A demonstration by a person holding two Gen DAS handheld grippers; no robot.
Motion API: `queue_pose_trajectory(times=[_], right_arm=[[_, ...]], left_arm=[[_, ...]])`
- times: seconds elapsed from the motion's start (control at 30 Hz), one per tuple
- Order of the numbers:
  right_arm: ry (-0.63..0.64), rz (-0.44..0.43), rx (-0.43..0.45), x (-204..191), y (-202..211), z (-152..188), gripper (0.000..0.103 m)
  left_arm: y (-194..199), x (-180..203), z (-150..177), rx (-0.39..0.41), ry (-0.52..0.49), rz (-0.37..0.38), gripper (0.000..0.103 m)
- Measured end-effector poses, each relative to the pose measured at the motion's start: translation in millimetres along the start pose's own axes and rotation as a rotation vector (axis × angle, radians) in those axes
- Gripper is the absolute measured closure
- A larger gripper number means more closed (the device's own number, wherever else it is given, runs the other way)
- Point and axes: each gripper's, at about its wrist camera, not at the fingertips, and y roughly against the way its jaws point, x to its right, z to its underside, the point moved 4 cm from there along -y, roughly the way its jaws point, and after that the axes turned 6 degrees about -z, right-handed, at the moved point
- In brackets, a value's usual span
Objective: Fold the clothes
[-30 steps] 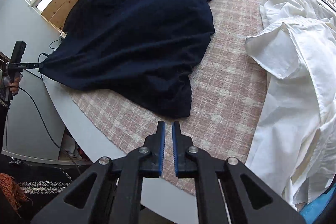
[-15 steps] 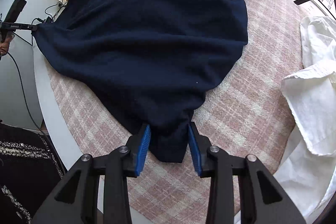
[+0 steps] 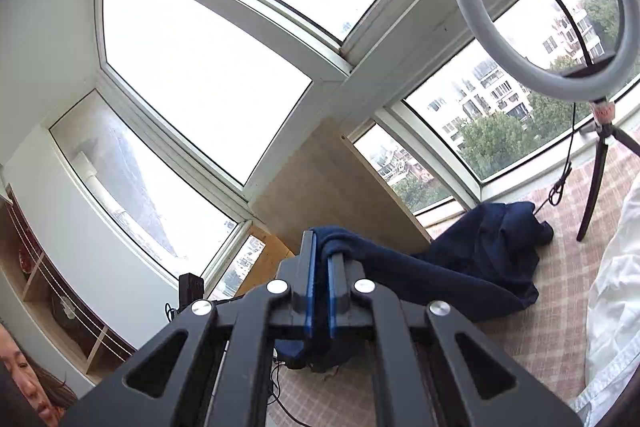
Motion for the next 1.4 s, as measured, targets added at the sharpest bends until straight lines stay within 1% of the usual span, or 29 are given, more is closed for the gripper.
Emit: queue_pose_trajectory(times=[0.07, 0.1, 0.17, 0.23, 0.33, 0.37, 0.47, 0.5, 0.53, 0.6, 0.67, 0.8, 0.93, 0.97, 1.03, 1.13, 1.23, 1.3, 1.33, 1.4], right_arm=[[0.019, 0.031, -0.022, -17, 19, 6, 0.098], [0.029, 0.046, -0.033, -25, 28, 9, 0.098], [0.049, 0.077, -0.055, -42, 46, 16, 0.098], [0.068, 0.108, -0.077, -59, 65, 22, 0.098], [0.097, 0.154, -0.111, -84, 93, 31, 0.098], [0.107, 0.169, -0.122, -93, 103, 34, 0.098], [0.136, 0.215, -0.155, -118, 131, 43, 0.098], [0.130, 0.232, -0.169, -119, 140, 53, 0.098], [0.080, 0.245, -0.193, -101, 148, 82, 0.098], [-0.044, 0.236, -0.245, -61, 168, 143, 0.098], [-0.161, 0.247, -0.289, -21, 175, 201, 0.098], [-0.302, 0.292, -0.378, 29, 187, 283, 0.098], [-0.443, 0.336, -0.466, 78, 200, 364, 0.098], [-0.469, 0.344, -0.482, 87, 203, 379, 0.098], [-0.466, 0.342, -0.481, 84, 210, 378, 0.098], [-0.453, 0.339, -0.479, 74, 219, 371, 0.098], [-0.416, 0.328, -0.479, 51, 224, 354, 0.099], [-0.379, 0.330, -0.489, 40, 224, 347, 0.100], [-0.375, 0.335, -0.488, 39, 223, 345, 0.100], [-0.367, 0.346, -0.486, 38, 221, 340, 0.100]], left_arm=[[54, 25, -44, 0.110, -0.045, -0.010, 0.101], [79, 35, -57, 0.151, -0.059, -0.012, 0.101], [119, 50, -68, 0.200, -0.076, 0.003, 0.101], [141, 63, -59, 0.209, -0.116, -0.016, 0.101], [142, 65, -24, 0.144, -0.125, -0.023, 0.101], [137, 65, -8, 0.111, -0.123, -0.030, 0.101], [108, 61, 54, -0.030, -0.140, -0.079, 0.101], [99, 58, 76, -0.074, -0.140, -0.095, 0.101], [87, 52, 100, -0.128, -0.127, -0.109, 0.101], [68, 40, 148, -0.223, -0.113, -0.137, 0.101], [47, 25, 195, -0.315, -0.071, -0.142, 0.101], [4, -9, 294, -0.487, 0.051, -0.153, 0.101], [-27, -29, 382, -0.609, 0.127, -0.153, 0.101], [-33, -33, 399, -0.631, 0.147, -0.154, 0.101], [-38, -34, 422, -0.649, 0.160, -0.158, 0.101], [-34, -34, 434, -0.642, 0.177, -0.156, 0.101], [-20, -24, 427, -0.600, 0.158, -0.153, 0.101], [-11, -12, 421, -0.572, 0.110, -0.147, 0.101], [-11, -9, 421, -0.571, 0.093, -0.154, 0.101], [-22, -7, 427, -0.597, 0.075, -0.173, 0.101]])
